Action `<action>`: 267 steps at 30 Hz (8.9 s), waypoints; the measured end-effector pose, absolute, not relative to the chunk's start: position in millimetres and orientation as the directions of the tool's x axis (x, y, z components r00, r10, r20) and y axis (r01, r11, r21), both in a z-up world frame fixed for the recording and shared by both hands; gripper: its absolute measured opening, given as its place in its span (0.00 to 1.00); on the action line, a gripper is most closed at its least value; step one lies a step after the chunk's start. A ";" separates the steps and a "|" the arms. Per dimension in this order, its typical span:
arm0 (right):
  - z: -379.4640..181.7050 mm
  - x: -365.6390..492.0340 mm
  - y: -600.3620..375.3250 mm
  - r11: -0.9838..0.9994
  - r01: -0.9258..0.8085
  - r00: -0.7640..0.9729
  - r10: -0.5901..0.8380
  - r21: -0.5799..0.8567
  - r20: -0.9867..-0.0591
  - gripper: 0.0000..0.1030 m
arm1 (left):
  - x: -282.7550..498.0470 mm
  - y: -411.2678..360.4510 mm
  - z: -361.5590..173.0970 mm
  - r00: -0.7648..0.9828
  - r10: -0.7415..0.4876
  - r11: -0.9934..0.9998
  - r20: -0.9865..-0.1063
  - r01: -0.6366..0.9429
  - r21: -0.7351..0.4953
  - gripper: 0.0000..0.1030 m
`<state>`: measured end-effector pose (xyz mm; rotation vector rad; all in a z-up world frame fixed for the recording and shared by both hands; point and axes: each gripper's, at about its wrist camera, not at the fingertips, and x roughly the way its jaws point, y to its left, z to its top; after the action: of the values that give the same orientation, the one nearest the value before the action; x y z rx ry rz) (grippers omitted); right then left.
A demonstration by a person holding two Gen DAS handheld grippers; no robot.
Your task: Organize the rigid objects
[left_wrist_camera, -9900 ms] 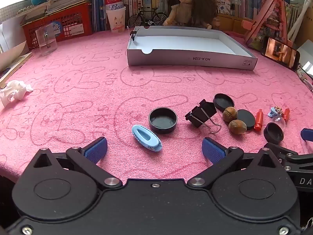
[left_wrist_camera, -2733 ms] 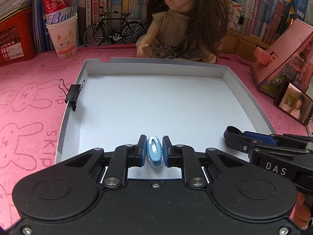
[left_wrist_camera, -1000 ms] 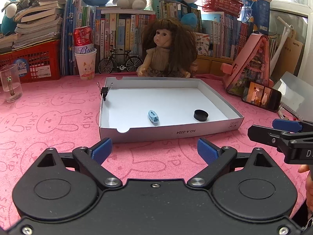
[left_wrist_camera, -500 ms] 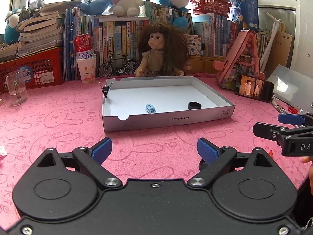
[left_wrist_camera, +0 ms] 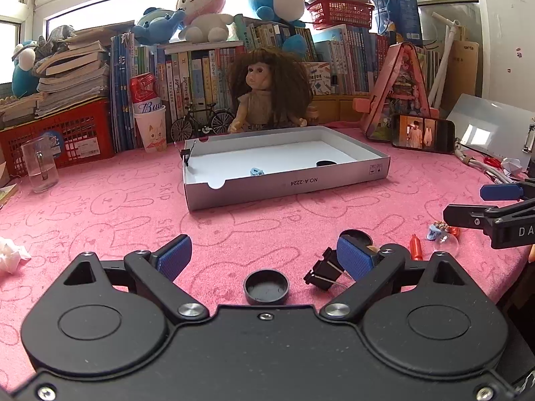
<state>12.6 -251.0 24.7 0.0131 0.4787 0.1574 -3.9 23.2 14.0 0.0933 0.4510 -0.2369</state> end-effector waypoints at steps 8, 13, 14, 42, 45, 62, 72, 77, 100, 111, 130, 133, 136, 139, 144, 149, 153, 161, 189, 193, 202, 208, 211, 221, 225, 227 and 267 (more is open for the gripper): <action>17.3 1.9 -249.7 0.985 -0.168 0.861 0.171 0.049 -0.480 0.85 | -9.1 35.5 2.7 0.848 -0.205 0.973 -0.489 0.229 -0.011 0.71; 14.9 -8.0 -239.9 0.976 -0.215 0.846 0.209 0.045 -0.491 0.68 | -9.1 35.7 -0.9 0.842 -0.203 0.975 -0.500 0.223 -0.020 0.63; 14.1 -8.2 -237.5 0.974 -0.221 0.839 0.213 0.043 -0.500 0.67 | -8.7 34.5 -1.3 0.840 -0.205 0.974 -0.503 0.227 -0.017 0.61; 17.7 2.9 -232.4 0.985 -0.150 0.854 0.174 0.088 -0.490 0.31 | 4.2 30.5 0.6 0.848 -0.168 0.984 -0.503 0.173 -0.037 0.29; 19.4 2.6 -232.1 0.985 -0.149 0.859 0.174 0.089 -0.481 0.31 | 4.5 29.1 1.6 0.846 -0.174 0.983 -0.503 0.177 -0.041 0.29; 24.6 8.7 -233.9 0.986 -0.134 0.872 0.164 0.098 -0.461 0.32 | 7.9 23.6 7.3 0.845 -0.193 0.980 -0.499 0.187 -0.062 0.29; 27.4 12.3 -235.2 0.988 -0.114 0.878 0.150 0.104 -0.455 0.32 | 11.0 22.1 11.7 0.847 -0.208 0.977 -0.489 0.200 -0.069 0.29; 27.4 12.8 -235.4 0.988 -0.112 0.878 0.147 0.103 -0.455 0.32 | 12.4 19.7 13.2 0.848 -0.213 0.976 -0.485 0.205 -0.069 0.29; 29.5 20.9 -238.9 0.989 -0.094 0.880 0.138 0.117 -0.454 0.32 | 22.2 15.2 21.3 0.850 -0.226 0.974 -0.477 0.213 -0.082 0.29; 36.7 32.5 -238.4 0.989 -0.090 0.888 0.135 0.120 -0.441 0.32 | 38.7 11.6 30.8 0.853 -0.237 0.971 -0.465 0.222 -0.089 0.29; 41.6 49.7 -233.2 0.988 -0.101 0.891 0.143 0.118 -0.431 0.32 | 57.5 7.4 38.0 0.860 -0.235 0.971 -0.453 0.227 -0.074 0.29; 44.9 56.6 -231.9 0.987 -0.106 0.892 0.148 0.120 -0.427 0.32 | 64.9 6.7 40.3 0.861 -0.234 0.972 -0.451 0.225 -0.073 0.29; 47.6 63.8 -230.1 0.987 -0.110 0.896 0.149 0.116 -0.419 0.32 | 71.5 7.4 42.3 0.865 -0.228 0.973 -0.447 0.219 -0.073 0.29; 50.4 73.6 -229.7 0.987 -0.109 0.899 0.150 0.120 -0.412 0.32 | 80.9 8.9 45.5 0.870 -0.217 0.976 -0.442 0.208 -0.069 0.29; 54.0 97.1 -232.1 0.986 -0.102 0.898 0.150 0.135 -0.415 0.32 | 103.6 12.7 52.3 0.878 -0.196 0.980 -0.436 0.184 -0.069 0.29; 53.6 126.7 -233.0 0.989 -0.083 0.892 0.130 0.125 -0.433 0.32 | 134.3 15.1 56.5 0.880 -0.173 0.985 -0.441 0.160 -0.068 0.29; 49.1 151.6 -234.2 0.988 -0.074 0.875 0.130 0.136 -0.466 0.32 | 161.5 17.0 53.8 0.870 -0.156 0.988 -0.467 0.142 -0.065 0.29; 32.0 196.8 -232.4 0.987 -0.056 0.828 0.130 0.150 -0.545 0.32 | 204.2 21.7 31.8 0.831 -0.118 0.993 -0.544 0.083 -0.087 0.29; 23.8 224.5 -221.7 0.985 -0.061 0.784 0.148 0.163 -0.603 0.49 | 229.4 13.4 14.5 0.797 -0.100 0.995 -0.595 0.073 -0.071 0.43; 28.8 219.3 -222.4 0.983 -0.066 0.792 0.156 0.171 -0.591 0.58 | 221.0 10.9 21.6 0.805 -0.114 0.993 -0.582 0.096 -0.062 0.51; 42.2 199.4 -226.6 0.978 -0.096 0.813 0.184 0.185 -0.552 0.76 | 191.2 4.7 41.8 0.832 -0.150 0.988 -0.534 0.148 -0.048 0.76; 50.4 181.7 -228.5 0.978 -0.121 0.829 0.195 0.173 -0.524 0.83 | 168.1 2.6 51.6 0.837 -0.192 0.980 -0.512 0.187 -0.063 0.83; 53.2 172.0 -228.6 0.979 -0.131 0.835 0.193 0.156 -0.516 0.85 | 157.2 2.2 53.4 0.834 -0.208 0.977 -0.511 0.200 -0.070 0.83; 57.4 132.3 -236.0 0.975 -0.163 0.849 0.216 0.150 -0.483 0.87 | 118.0 10.4 55.3 0.838 -0.234 0.972 -0.494 0.217 -0.092 0.84; 56.2 114.8 -238.9 0.978 -0.165 0.857 0.207 0.128 -0.472 0.88 | 101.3 12.4 54.4 0.838 -0.246 0.969 -0.488 0.227 -0.098 0.84; 54.5 106.9 -240.2 0.979 -0.166 0.859 0.202 0.118 -0.471 0.88 | 94.0 12.7 52.8 0.836 -0.251 0.967 -0.487 0.232 -0.101 0.84; 2.6 20.6 -264.3 0.994 -0.102 0.875 0.110 0.042 -0.472 0.90 | 0.6 14.3 10.1 0.809 -0.318 0.944 -0.495 0.321 -0.082 0.56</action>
<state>20.6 -264.3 2.6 0.0156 0.4934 0.1105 0.6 14.3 10.1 0.0051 0.5278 -0.3416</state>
